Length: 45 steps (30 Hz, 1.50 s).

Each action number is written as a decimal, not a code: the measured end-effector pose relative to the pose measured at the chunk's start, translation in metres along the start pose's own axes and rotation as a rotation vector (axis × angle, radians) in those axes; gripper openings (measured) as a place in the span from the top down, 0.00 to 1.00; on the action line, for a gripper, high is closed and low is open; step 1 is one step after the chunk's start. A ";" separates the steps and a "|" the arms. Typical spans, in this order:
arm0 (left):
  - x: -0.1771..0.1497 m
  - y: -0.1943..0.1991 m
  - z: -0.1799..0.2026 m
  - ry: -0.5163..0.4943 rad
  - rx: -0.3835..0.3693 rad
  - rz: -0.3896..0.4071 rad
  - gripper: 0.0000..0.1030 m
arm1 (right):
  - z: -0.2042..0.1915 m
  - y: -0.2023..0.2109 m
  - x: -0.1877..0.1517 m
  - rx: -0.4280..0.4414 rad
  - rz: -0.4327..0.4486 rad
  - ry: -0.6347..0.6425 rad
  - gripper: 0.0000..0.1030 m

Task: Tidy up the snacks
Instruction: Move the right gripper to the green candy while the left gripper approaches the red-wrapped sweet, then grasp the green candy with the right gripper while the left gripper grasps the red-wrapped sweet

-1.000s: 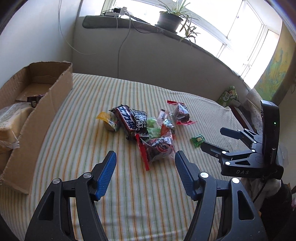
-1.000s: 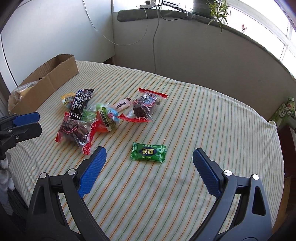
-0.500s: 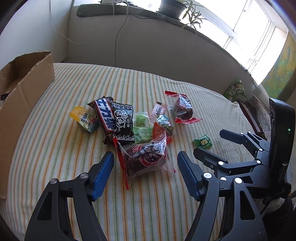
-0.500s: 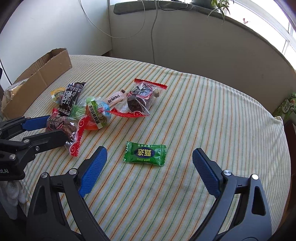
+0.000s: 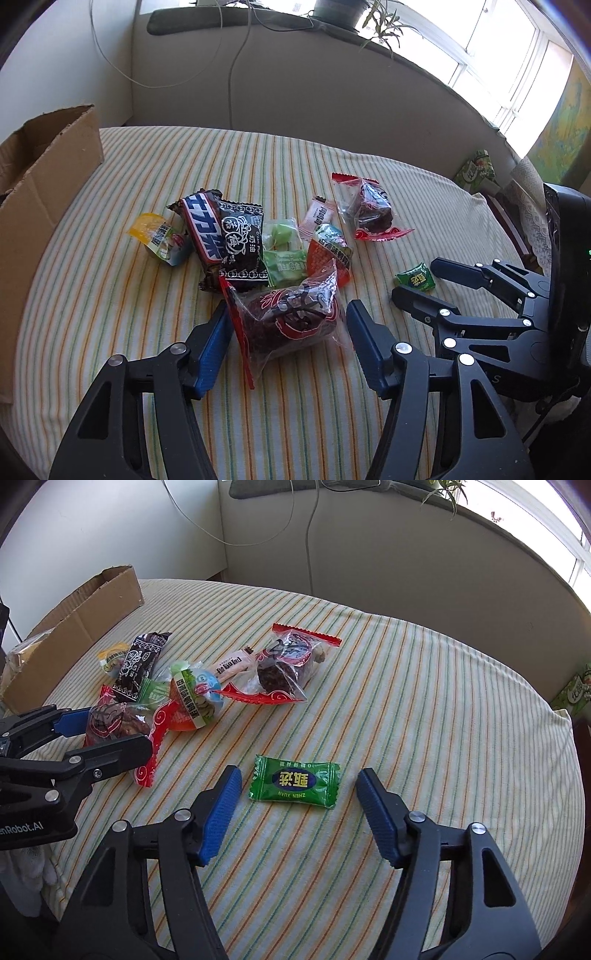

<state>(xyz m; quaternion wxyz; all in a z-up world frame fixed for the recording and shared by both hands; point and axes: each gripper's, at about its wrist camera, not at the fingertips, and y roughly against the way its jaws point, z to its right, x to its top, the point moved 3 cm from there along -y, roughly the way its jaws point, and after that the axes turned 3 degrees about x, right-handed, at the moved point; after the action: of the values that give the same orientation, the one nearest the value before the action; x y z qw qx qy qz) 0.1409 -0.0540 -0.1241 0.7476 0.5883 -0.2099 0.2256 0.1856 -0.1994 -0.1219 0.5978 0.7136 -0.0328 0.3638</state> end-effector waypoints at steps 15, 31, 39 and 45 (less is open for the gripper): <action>-0.008 0.012 -0.005 -0.020 -0.013 0.016 0.47 | 0.001 0.011 -0.008 0.006 0.008 -0.003 0.69; -0.012 0.024 -0.013 0.001 -0.010 0.035 0.47 | -0.016 0.009 -0.010 0.045 -0.029 0.061 0.57; -0.013 0.029 -0.018 0.016 -0.008 0.053 0.47 | -0.039 0.012 -0.011 0.048 -0.035 0.165 0.95; -0.015 0.041 -0.026 0.026 -0.010 0.076 0.47 | -0.037 0.022 -0.010 0.095 -0.003 0.109 0.95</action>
<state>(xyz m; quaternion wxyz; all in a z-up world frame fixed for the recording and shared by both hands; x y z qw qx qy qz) 0.1061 -0.0219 -0.1056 0.7442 0.5729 -0.2235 0.2607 0.1496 -0.1767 -0.1081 0.5648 0.7203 0.0179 0.4023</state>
